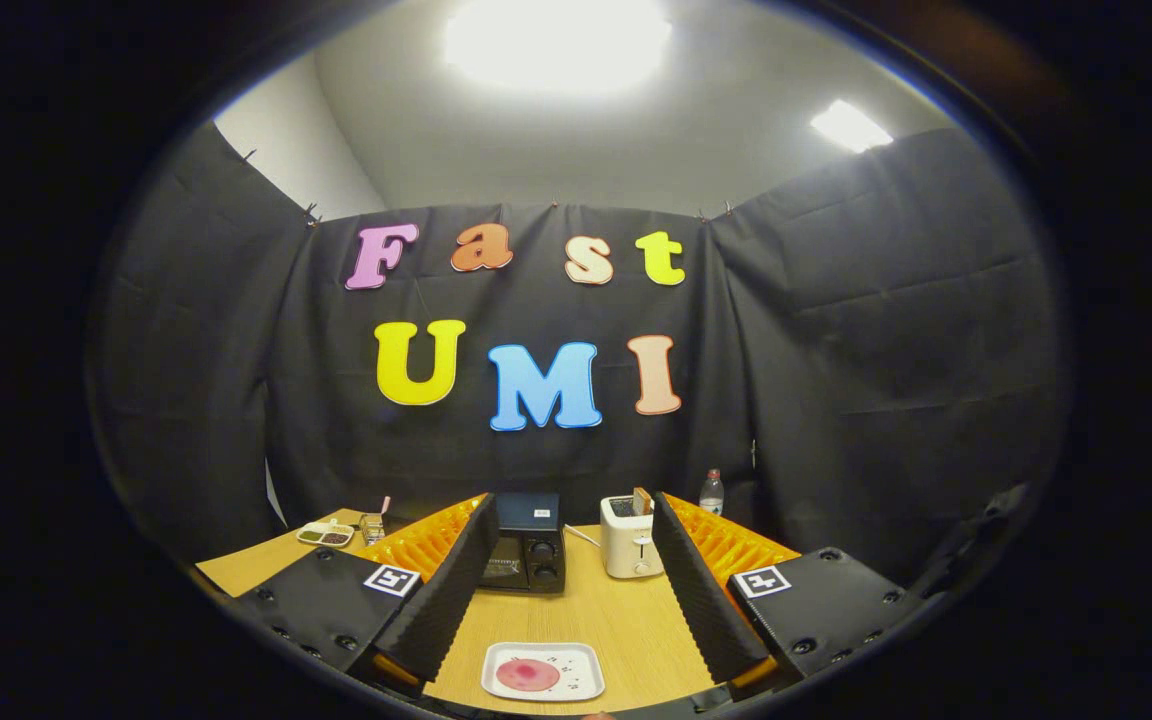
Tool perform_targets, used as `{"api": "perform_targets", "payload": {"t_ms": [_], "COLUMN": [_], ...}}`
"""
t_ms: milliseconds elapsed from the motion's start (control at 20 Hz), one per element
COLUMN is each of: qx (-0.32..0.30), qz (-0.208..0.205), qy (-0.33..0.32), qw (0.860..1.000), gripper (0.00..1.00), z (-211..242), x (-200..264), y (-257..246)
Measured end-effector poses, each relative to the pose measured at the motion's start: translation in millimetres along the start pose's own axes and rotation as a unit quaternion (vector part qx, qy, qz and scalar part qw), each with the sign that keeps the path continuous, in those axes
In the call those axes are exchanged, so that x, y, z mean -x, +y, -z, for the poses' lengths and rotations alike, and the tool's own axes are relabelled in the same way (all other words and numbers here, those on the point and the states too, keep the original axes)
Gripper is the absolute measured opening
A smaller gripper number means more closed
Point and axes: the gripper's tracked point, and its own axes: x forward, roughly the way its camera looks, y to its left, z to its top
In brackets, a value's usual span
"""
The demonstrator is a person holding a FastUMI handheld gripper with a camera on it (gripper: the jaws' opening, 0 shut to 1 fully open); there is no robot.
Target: Open the toaster oven, put the food inside, and close the toaster oven door.
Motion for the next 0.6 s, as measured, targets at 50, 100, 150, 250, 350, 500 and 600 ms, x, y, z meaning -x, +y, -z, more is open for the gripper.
{"api": "perform_targets", "payload": {"t_ms": [50, 100, 150, 250, 350, 500, 600], "qx": [-0.001, -0.001, -0.001, 0.000, 0.001, -0.001, 0.000], "qz": [0.001, 0.001, 0.000, -0.001, -0.004, -0.011, -0.018], "qy": [0.000, 0.001, 0.002, 0.001, -0.001, -0.007, -0.013], "qw": [1.000, 1.000, 1.000, 1.000, 1.000, 1.000, 1.000], "gripper": [0.98, 0.98, 0.98, 0.98, 0.98, 0.98, 0.98], "z": [0.2, 0.8, 2.4, 1.4, -1.0, -7.6, -13.4], "x": [0.6, 0.1, -0.3, -0.7, -3.2, -9.0, -18.2], "y": [1.0, 2.4, 4.2, 8.7, 14.4, 27.4, 36.8]}}
